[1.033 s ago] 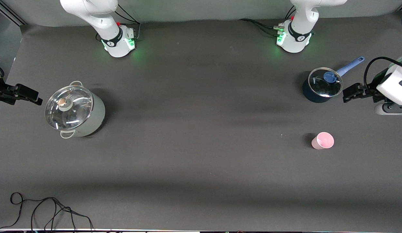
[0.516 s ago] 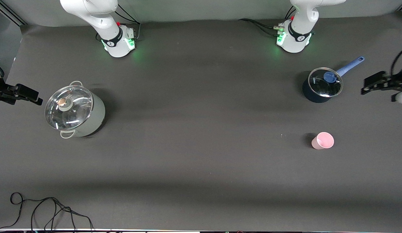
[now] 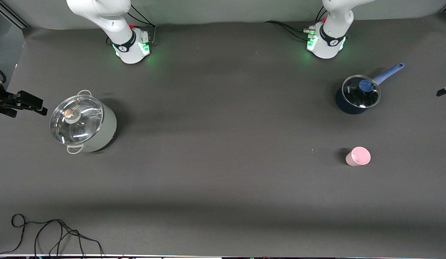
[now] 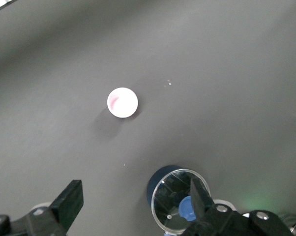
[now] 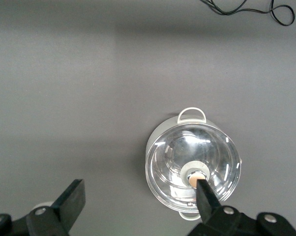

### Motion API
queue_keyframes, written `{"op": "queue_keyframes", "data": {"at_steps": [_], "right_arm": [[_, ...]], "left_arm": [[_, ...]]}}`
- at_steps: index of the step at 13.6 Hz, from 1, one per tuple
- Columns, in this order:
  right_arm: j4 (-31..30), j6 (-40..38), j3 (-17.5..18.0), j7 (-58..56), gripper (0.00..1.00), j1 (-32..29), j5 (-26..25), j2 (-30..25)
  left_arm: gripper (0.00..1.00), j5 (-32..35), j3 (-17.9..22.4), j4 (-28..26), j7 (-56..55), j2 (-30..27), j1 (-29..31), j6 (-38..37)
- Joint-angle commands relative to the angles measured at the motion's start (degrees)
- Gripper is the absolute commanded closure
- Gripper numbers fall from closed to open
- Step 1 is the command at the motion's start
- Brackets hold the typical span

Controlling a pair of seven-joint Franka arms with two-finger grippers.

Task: Transfer pink cup from left to right arm
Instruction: 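Move the left gripper down to the pink cup and close on it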

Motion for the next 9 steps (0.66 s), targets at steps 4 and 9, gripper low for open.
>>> {"op": "queue_keyframes", "data": {"at_steps": [4, 9], "right_arm": [[-0.14, -1.35, -0.03, -0.91, 0.00, 0.38, -0.88, -1.09], [-0.05, -1.26, -0.03, -0.91, 0.00, 0.38, -0.71, -1.00]], "left_arm": [[0.02, -15.76, -0.67, 2.88, 27.40, 13.27, 12.15, -5.64], [0.02, -28.78, -0.85, 9.74, 46.65, 31.47, 16.03, -13.30]]}}
